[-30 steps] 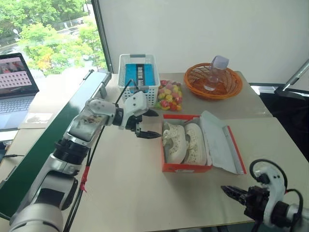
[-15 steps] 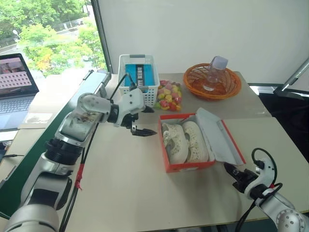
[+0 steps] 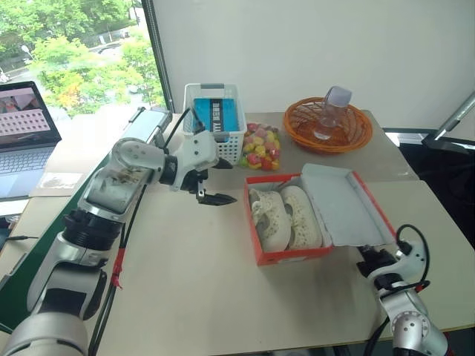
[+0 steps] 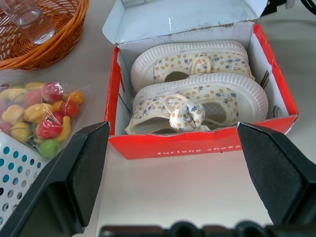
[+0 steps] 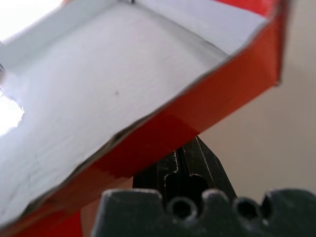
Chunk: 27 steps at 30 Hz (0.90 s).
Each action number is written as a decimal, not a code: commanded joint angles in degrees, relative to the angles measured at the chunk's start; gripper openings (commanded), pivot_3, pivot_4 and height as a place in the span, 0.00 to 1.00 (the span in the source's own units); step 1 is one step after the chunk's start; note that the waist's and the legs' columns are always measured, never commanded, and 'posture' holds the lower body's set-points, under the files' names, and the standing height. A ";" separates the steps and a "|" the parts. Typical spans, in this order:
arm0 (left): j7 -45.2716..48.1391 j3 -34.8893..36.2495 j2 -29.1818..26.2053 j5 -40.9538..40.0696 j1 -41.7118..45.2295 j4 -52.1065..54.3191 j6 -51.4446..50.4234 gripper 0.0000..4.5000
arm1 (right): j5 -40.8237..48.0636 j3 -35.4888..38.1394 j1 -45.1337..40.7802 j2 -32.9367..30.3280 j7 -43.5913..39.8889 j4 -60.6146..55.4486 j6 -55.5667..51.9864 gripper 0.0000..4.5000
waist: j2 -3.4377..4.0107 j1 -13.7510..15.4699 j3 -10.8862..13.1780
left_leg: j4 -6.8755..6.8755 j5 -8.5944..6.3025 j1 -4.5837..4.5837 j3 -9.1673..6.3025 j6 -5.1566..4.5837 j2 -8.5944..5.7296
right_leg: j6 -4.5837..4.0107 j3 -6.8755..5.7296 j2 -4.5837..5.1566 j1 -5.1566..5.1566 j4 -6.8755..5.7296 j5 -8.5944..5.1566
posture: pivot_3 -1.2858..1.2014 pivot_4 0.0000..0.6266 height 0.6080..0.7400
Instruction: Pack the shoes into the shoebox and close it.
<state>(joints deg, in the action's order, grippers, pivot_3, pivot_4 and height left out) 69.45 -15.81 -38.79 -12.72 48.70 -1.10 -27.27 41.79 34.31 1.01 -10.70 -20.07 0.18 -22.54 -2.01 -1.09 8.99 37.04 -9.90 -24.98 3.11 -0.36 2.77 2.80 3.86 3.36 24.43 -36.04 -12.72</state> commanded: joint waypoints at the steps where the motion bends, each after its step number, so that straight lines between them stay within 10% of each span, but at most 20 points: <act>1: 0.52 1.28 -0.80 0.63 1.17 0.16 1.49 0.97 | 4.23 1.93 -0.16 -2.95 -2.25 -7.91 1.17 0.00 | 0.03 0.00 0.01 | 0.00 0.00 0.00 0.00 0.00 0.00 | 0.00 0.00 0.00 0.00 -0.01 0.00 | 0.52 0.24 1.00; 27: -2.63 3.01 -2.46 2.34 -2.71 4.06 0.68 0.97 | 23.52 -17.49 -15.26 -16.12 5.97 -27.49 -20.81 0.00 | 0.04 -0.38 0.02 | 0.01 0.02 0.13 0.01 -0.04 0.04 | -0.14 0.05 -0.03 -0.07 -0.06 -0.02 | 0.52 0.24 1.00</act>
<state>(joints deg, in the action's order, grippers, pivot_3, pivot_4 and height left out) 67.58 -14.56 -40.65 -10.23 46.08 0.86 -26.49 63.97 17.16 -12.68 -25.56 -13.28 -26.40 -42.14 -1.97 -1.47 9.01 37.05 -9.87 -24.89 3.13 -0.40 2.79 2.67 3.91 3.34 24.38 -36.08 -12.73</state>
